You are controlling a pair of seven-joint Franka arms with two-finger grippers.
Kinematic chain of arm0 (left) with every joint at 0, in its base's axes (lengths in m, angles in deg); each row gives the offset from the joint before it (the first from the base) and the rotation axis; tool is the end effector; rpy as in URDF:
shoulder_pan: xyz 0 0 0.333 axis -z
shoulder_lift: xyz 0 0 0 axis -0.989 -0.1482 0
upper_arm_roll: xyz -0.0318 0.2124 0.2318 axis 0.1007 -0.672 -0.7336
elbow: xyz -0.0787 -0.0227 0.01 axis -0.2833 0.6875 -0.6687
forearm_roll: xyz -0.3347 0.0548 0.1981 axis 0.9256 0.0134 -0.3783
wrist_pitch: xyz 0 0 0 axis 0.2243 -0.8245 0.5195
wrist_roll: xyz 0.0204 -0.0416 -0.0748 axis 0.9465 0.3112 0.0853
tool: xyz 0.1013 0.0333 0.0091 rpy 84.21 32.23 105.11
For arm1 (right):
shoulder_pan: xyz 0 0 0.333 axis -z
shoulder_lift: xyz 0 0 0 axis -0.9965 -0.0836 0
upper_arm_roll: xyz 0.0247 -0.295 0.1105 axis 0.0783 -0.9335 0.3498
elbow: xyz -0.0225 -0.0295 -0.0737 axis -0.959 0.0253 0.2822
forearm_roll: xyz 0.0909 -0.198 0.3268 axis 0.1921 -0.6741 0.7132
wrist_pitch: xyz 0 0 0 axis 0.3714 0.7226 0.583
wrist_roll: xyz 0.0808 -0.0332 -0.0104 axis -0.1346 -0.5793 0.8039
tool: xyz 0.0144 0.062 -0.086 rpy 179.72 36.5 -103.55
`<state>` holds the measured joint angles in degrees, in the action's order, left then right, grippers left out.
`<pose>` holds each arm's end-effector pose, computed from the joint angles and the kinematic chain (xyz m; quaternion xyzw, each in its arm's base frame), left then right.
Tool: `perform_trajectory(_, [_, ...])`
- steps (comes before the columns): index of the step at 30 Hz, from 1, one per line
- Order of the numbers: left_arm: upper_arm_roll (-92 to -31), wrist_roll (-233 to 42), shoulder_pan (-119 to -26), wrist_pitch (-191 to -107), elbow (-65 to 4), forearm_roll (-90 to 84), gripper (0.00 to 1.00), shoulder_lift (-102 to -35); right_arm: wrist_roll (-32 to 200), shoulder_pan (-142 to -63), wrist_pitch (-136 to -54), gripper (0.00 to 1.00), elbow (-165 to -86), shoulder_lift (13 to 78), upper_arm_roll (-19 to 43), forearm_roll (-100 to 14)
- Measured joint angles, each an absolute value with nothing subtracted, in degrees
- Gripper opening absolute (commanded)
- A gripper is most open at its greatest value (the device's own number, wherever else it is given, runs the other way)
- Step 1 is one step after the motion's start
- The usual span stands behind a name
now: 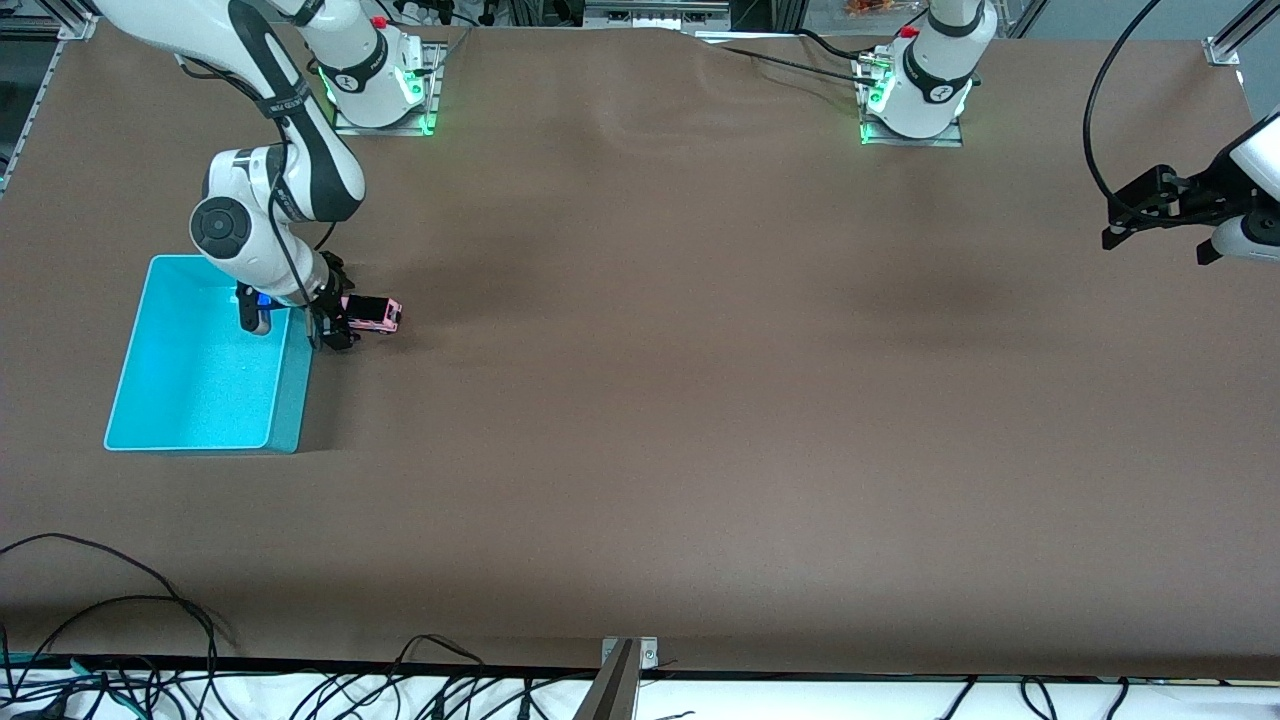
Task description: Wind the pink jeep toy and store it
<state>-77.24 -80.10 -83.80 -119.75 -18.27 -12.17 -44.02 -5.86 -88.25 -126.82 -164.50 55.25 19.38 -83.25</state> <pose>0.5575 -0.0012 0.6335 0.9968 -0.0796 -0.0046 0.0003 0.4866 0.0429 0.2037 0.7810 -0.6229 -0.0238 0.0382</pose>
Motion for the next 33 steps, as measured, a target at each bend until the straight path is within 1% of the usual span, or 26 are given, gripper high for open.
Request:
perform_trajectory(2, [-77.2, -80.1, -83.8, -119.8, -18.3, -12.2, 1.00, -44.0, -5.9, -88.3, -126.8, 0.60, -164.5, 55.2, 19.4, -83.3])
perform_trajectory(7, [-77.2, -80.1, -83.8, -119.8, -18.3, -12.2, 1.00, -44.0, -5.9, -88.3, -126.8, 0.35, -164.5, 55.0, 19.4, -83.3])
perform_trajectory(8, [-77.2, -80.1, -83.8, -119.8, -18.3, -12.2, 1.00, -44.0, -5.9, -88.3, -126.8, 0.28, -164.5, 55.0, 19.4, -83.3])
perform_trajectory(11, [-77.2, -80.1, -83.8, -119.8, -18.3, -12.2, 1.00, -44.0, -5.9, -88.3, -126.8, 0.09, -164.5, 54.9, 19.4, -83.3])
perform_trajectory(13, [-77.2, -80.1, -83.8, -119.8, -18.3, -12.2, 1.00, -44.0, -5.9, -88.3, -126.8, 0.00, -164.5, 54.9, 19.4, -83.3])
perform_trajectory(33, [-77.2, -80.1, -83.8, -119.8, -18.3, -12.2, 1.00, -44.0, -5.9, -88.3, -127.6, 0.00, -164.0, 55.4, 19.5, -83.5])
